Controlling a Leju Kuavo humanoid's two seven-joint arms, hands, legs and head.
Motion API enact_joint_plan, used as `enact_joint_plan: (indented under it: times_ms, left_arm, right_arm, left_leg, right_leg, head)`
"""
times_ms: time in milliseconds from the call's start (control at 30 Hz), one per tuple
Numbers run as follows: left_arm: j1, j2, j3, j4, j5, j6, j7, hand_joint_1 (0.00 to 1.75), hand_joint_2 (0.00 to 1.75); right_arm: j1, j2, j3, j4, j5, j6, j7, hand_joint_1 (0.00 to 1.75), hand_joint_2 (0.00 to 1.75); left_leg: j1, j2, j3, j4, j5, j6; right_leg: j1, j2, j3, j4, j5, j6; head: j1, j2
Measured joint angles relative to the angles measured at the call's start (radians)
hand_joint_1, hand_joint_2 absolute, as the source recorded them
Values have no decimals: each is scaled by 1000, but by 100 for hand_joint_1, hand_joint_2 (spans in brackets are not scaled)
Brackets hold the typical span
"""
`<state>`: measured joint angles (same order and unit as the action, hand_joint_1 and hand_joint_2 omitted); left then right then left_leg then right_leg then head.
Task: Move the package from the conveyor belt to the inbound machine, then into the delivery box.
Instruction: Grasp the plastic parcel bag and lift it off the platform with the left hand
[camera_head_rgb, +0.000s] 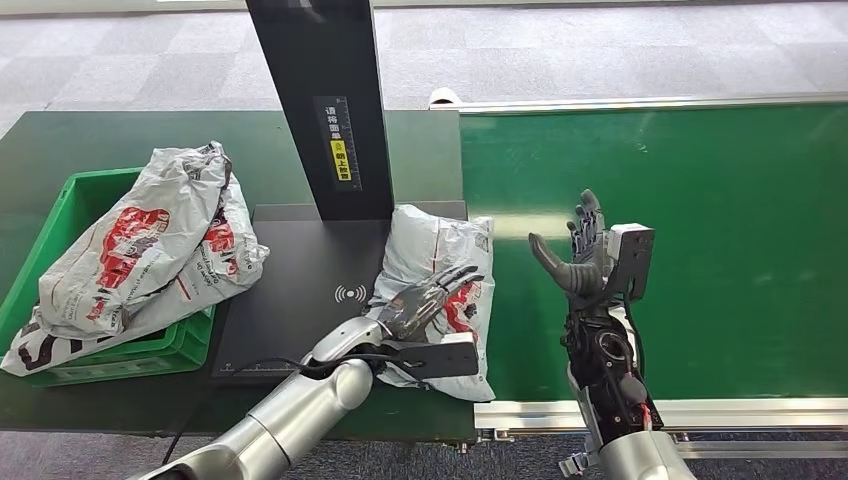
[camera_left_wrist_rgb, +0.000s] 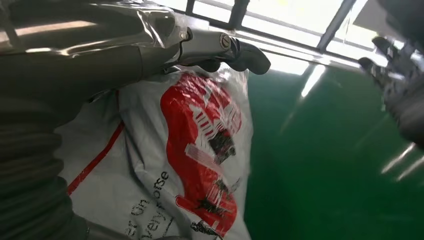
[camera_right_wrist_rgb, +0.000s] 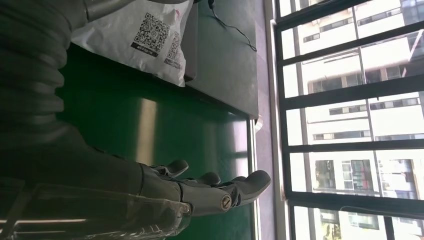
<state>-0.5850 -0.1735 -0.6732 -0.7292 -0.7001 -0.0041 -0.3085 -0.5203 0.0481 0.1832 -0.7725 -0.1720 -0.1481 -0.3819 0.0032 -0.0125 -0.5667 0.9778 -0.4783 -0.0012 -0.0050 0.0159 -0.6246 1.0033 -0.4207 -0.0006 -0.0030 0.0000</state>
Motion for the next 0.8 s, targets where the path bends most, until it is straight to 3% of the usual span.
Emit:
enact_joint_plan:
  times_ms: [167, 200, 300, 333, 533, 800]
  left_arm:
    - [-33, -24, -25, 83, -80, -67, 75, 36, 175]
    - [-40, -29, -25, 97, -97, -63, 97, 60, 175]
    - [-57, -40, -25, 135, -152, -46, 158, 161, 175]
    - [-63, -44, -25, 146, -169, -40, 174, 173, 175]
    - [-80, -51, -13, 176, -211, -24, 195, 175, 175]
    - [-78, -47, 20, 174, -246, 1, 144, 175, 175]
  right_arm:
    - [-3, 3, -16, -2, 40, 16, 17, 0, 175]
    - [-4, 4, -20, -2, 47, 17, 19, 0, 175]
    - [-4, 9, -30, -2, 66, 19, 22, 0, 175]
    - [-4, 11, -33, -2, 71, 20, 23, 0, 175]
    - [-4, 20, -42, -1, 84, 30, 23, 0, 175]
    - [-4, 25, -43, -2, 86, 52, 23, 0, 175]
  left_leg:
    - [0, 0, 0, 0, 0, 0]
    - [0, 0, 1, 0, 0, 0]
    - [0, 0, 3, 0, 0, 0]
    - [0, 0, 4, 0, 0, 0]
    - [0, 0, 10, -1, 0, 0]
    - [0, 0, 13, -1, 0, 0]
  right_leg:
    - [0, 0, 1, 0, 0, 0]
    - [0, 0, 1, 0, 0, 0]
    - [0, 0, 4, 0, 0, 0]
    - [0, 0, 5, 0, 0, 0]
    - [0, 0, 12, 0, 0, 0]
    - [0, 0, 15, 0, 0, 0]
  head:
    - [0, 0]
    - [0, 0]
    - [0, 0]
    - [0, 0]
    - [0, 0]
    - [0, 0]
